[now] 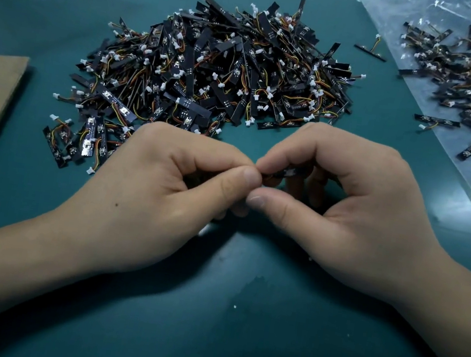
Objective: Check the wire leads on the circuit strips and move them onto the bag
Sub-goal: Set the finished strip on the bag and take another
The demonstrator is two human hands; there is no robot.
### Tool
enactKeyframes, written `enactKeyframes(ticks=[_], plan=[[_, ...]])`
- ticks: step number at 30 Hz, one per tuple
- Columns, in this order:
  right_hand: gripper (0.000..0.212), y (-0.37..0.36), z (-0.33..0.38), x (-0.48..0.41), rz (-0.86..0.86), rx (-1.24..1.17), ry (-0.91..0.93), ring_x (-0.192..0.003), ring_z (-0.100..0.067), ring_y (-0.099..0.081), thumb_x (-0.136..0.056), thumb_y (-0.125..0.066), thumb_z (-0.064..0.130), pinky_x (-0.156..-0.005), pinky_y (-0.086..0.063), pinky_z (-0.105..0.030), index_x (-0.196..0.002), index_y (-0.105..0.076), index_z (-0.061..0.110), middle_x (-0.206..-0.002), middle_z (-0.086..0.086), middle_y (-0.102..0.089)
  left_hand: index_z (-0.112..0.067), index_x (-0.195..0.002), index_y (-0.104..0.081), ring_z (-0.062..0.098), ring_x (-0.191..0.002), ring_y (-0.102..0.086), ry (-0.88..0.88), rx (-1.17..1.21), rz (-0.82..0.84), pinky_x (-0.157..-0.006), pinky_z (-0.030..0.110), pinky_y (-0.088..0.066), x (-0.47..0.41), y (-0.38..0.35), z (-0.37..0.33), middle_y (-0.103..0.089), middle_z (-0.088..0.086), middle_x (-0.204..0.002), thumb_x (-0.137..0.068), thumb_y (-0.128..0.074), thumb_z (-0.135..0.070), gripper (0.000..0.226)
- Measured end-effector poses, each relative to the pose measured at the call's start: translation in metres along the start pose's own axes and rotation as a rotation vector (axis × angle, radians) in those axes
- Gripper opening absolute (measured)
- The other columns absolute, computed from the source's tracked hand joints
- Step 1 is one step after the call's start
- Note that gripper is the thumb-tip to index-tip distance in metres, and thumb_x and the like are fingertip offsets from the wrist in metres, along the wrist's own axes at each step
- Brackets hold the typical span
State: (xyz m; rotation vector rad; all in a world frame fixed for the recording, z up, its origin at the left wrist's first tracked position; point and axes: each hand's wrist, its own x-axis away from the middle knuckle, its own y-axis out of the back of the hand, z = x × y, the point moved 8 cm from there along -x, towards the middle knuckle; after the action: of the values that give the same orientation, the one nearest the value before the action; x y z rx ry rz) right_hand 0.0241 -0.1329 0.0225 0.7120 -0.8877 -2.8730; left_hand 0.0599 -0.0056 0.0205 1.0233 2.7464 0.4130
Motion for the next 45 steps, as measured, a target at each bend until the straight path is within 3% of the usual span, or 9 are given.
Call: enactKeyframes(ticks=[7, 16, 20, 24, 31, 35, 38, 41, 45], plan=[[0.009, 0.007, 0.002, 0.000, -0.052, 0.109, 0.009, -0.082, -0.005, -0.062, -0.090, -0.082, 0.017, -0.074, -0.042, -0.013, -0.093, -0.074, 0.014, -0.088, 0.011, -0.067, 0.011, -0.089, -0.070, -0.007, -0.049, -0.052, 0.027, 0.065, -0.033, -0.051, 0.003, -0.038, -0.001, 0.002, 0.006, -0.057, -0.009, -0.057, -0.089, -0.049, -0.027, 0.044], [0.002, 0.004, 0.006, -0.002, 0.001, 0.030, 0.041, -0.085, -0.018, -0.065, -0.095, -0.073, 0.009, -0.073, -0.046, -0.021, -0.095, -0.075, 0.011, -0.088, -0.001, -0.071, 0.012, -0.084, -0.069, -0.008, -0.050, -0.050, -0.022, 0.089, 0.049, -0.052, 0.002, -0.037, 0.001, -0.003, 0.005, -0.056, -0.010, -0.058, -0.088, -0.055, -0.036, 0.050], [0.002, 0.005, 0.004, -0.001, -0.013, 0.063, 0.010, -0.088, -0.019, -0.065, -0.095, -0.071, 0.014, -0.076, -0.043, -0.018, -0.093, -0.071, 0.015, -0.092, 0.002, -0.069, -0.008, -0.090, -0.075, -0.002, -0.056, -0.051, -0.004, 0.003, 0.138, -0.053, 0.004, -0.037, -0.001, -0.002, 0.008, -0.069, -0.014, -0.068, -0.092, -0.052, -0.014, 0.024], [0.005, 0.005, 0.001, 0.001, -0.007, 0.044, -0.036, -0.086, -0.023, -0.064, -0.090, -0.070, 0.013, -0.072, -0.046, -0.024, -0.088, -0.065, 0.014, -0.093, 0.001, -0.066, -0.023, -0.096, -0.074, 0.000, -0.059, -0.053, -0.005, -0.027, 0.103, -0.055, 0.007, -0.041, -0.003, 0.001, 0.010, -0.071, -0.010, -0.074, -0.086, -0.049, 0.003, 0.038], [0.006, -0.003, 0.006, 0.000, 0.070, 0.078, 0.044, -0.087, -0.023, -0.059, -0.095, -0.068, 0.010, -0.075, -0.043, -0.023, -0.093, -0.063, 0.010, -0.100, -0.005, -0.063, -0.018, -0.094, -0.072, -0.003, -0.052, -0.054, -0.071, -0.035, 0.080, -0.050, 0.006, -0.039, -0.004, 0.004, 0.005, -0.063, -0.019, -0.063, -0.098, -0.059, -0.020, 0.013], [0.009, -0.006, 0.008, 0.002, 0.084, 0.146, 0.080, -0.088, -0.023, -0.060, -0.093, -0.072, 0.010, -0.073, -0.045, -0.026, -0.094, -0.064, 0.014, -0.104, -0.002, -0.063, -0.025, -0.089, -0.072, 0.015, -0.052, -0.058, -0.055, -0.073, 0.057, -0.047, 0.023, -0.043, -0.004, 0.003, 0.008, -0.066, -0.003, -0.064, -0.091, -0.065, -0.038, 0.016], [0.011, -0.003, 0.010, 0.002, 0.040, 0.162, 0.094, -0.086, -0.019, -0.060, -0.091, -0.077, 0.010, -0.074, -0.043, -0.020, -0.091, -0.066, 0.012, -0.103, -0.001, -0.065, -0.022, -0.088, -0.073, 0.002, -0.050, -0.052, -0.064, -0.107, 0.051, -0.051, 0.011, -0.038, -0.002, 0.005, 0.007, -0.063, -0.003, -0.062, -0.097, -0.053, -0.040, 0.028], [0.010, -0.002, 0.011, 0.000, 0.028, 0.156, 0.096, -0.090, -0.013, -0.060, -0.091, -0.078, 0.008, -0.079, -0.040, -0.014, -0.089, -0.068, 0.010, -0.104, -0.002, -0.066, -0.017, -0.089, -0.076, 0.001, -0.048, -0.049, -0.014, -0.023, 0.028, -0.050, 0.012, -0.037, -0.004, 0.008, 0.010, -0.062, 0.004, -0.059, -0.100, -0.048, -0.034, 0.034], [0.006, -0.004, 0.015, 0.002, 0.055, 0.172, 0.140, -0.102, -0.013, -0.060, -0.094, -0.075, 0.012, -0.086, -0.042, -0.019, -0.092, -0.069, 0.010, -0.114, -0.003, -0.064, 0.012, -0.087, -0.068, -0.006, -0.047, -0.054, 0.039, 0.135, 0.004, -0.049, 0.004, -0.040, -0.003, 0.004, 0.014, -0.062, -0.010, -0.057, -0.087, -0.053, -0.022, 0.037]])
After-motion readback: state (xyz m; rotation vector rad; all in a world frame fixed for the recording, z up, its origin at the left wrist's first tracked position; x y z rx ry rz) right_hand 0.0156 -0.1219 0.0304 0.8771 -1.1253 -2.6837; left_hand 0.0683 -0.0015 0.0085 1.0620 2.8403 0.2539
